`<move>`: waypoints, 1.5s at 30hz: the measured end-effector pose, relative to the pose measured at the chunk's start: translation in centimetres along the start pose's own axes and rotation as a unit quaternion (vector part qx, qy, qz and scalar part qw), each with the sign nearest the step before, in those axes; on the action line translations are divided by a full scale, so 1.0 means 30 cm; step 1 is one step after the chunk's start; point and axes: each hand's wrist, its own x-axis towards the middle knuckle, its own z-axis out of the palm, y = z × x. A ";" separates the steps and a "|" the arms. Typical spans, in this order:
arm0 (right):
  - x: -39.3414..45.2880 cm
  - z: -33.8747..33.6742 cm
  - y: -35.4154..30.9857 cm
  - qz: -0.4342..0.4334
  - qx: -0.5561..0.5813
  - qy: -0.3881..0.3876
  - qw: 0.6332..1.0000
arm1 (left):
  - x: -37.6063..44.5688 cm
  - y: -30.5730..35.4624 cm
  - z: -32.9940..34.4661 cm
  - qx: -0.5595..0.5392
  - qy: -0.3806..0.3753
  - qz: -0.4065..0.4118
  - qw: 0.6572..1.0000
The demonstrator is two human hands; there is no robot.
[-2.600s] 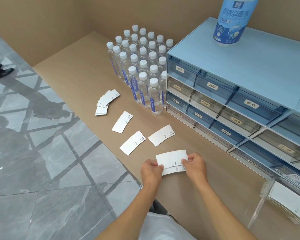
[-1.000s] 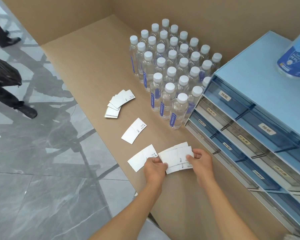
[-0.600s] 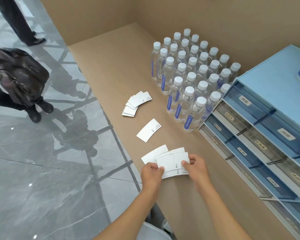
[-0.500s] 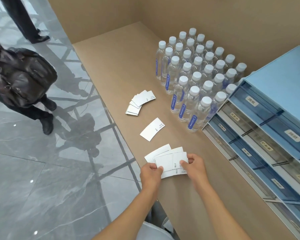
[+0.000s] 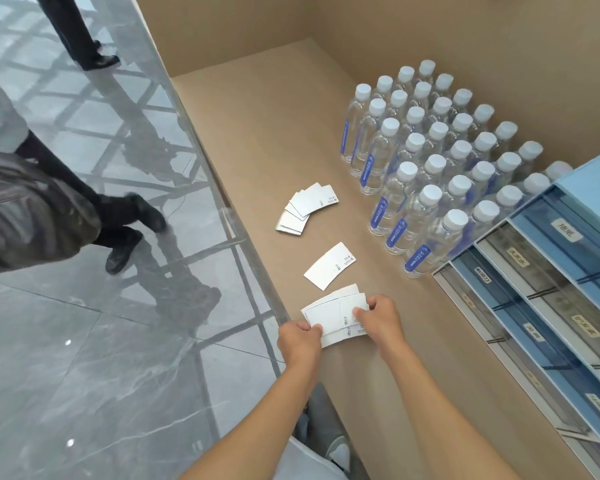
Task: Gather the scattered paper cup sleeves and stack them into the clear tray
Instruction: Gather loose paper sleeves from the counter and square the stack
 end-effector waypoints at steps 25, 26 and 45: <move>-0.032 -0.034 0.032 0.003 0.090 0.034 0.995 | 0.040 0.023 -0.035 0.033 -0.076 0.019 0.996; -0.034 -0.042 0.041 0.004 0.091 0.037 0.995 | 0.029 0.021 -0.035 0.035 -0.080 0.025 0.996; 0.047 -0.057 -0.074 -0.023 0.064 0.024 0.997 | 0.007 0.122 0.004 -0.055 -0.040 -0.047 0.997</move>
